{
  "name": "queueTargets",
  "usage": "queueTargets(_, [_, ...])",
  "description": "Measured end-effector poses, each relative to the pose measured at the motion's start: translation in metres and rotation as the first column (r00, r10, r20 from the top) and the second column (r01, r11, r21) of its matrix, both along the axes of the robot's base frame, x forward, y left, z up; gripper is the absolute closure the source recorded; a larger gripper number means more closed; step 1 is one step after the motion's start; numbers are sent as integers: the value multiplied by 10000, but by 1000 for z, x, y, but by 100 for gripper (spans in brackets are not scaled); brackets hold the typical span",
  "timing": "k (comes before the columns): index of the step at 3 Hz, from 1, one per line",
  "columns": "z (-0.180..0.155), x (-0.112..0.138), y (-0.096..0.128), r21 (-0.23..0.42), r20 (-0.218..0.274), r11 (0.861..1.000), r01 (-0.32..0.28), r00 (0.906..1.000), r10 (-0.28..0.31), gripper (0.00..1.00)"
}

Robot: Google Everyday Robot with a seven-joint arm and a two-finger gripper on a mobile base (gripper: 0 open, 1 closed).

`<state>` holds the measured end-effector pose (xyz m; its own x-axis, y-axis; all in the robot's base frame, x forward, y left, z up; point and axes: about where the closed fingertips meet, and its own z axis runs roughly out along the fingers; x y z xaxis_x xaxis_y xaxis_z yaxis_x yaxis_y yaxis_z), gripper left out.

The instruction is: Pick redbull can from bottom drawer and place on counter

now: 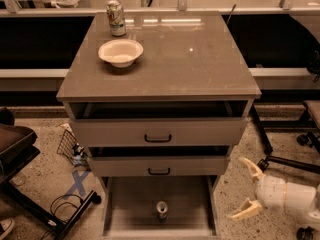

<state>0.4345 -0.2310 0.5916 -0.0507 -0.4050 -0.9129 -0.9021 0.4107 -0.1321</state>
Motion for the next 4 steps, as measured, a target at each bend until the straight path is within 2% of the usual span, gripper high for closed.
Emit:
queueTargets(1, [-75, 8, 8, 328, 78, 9993, -190, 9998, 188, 0])
queueTargets(2, [-118, 11, 18, 517, -59, 9975, -473, 9988, 477, 0])
queueTargets(3, [-118, 11, 18, 518, -59, 9975, -474, 9988, 478, 0])
queueTargets(4, [-144, 19, 29, 344, -397, 9971, -673, 9969, 686, 0])
